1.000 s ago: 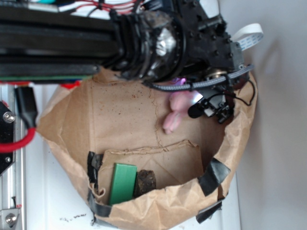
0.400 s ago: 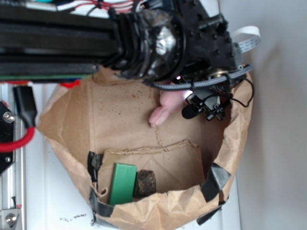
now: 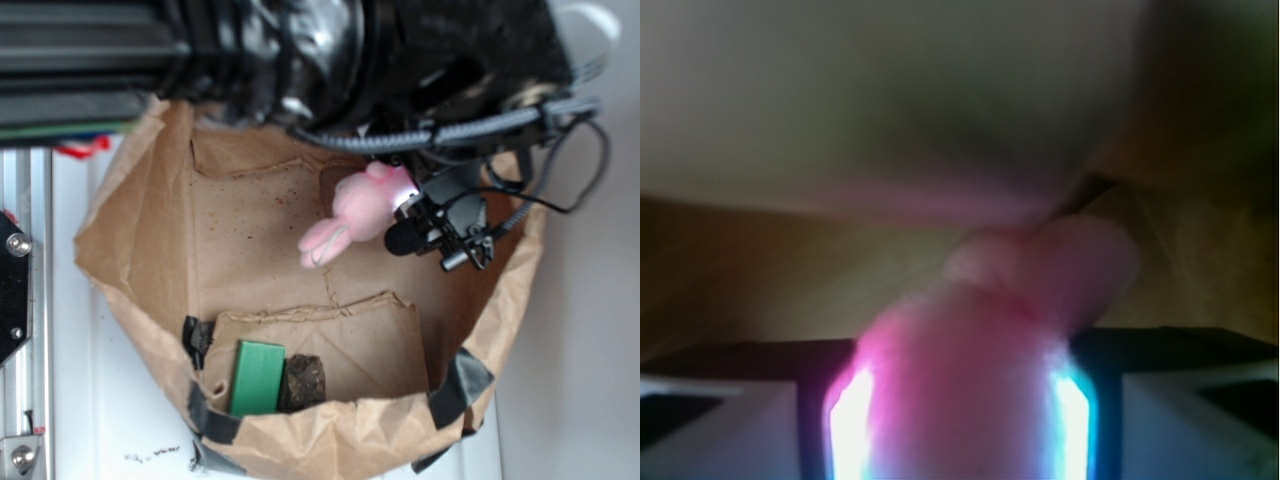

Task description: Grab the pink bunny.

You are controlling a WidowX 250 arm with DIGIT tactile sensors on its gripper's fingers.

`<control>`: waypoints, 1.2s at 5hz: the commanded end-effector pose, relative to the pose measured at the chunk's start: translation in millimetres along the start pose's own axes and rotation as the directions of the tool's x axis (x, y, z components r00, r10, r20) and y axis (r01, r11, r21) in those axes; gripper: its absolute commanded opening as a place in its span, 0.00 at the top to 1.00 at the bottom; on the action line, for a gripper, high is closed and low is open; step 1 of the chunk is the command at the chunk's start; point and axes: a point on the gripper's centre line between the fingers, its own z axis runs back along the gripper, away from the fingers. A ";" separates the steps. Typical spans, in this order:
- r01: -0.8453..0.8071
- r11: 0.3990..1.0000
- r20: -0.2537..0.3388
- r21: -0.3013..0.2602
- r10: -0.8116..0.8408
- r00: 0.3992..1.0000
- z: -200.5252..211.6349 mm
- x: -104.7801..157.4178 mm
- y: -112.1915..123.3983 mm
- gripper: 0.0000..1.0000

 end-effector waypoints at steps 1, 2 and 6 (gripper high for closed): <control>0.092 0.993 0.125 -0.075 -0.082 0.989 85.4 -20.7 14.3 1.00; 0.115 0.991 0.170 -0.068 -0.103 0.980 98.3 -41.4 16.3 1.00; 0.146 0.988 0.208 0.042 -0.152 0.966 103.5 -58.7 -0.4 1.00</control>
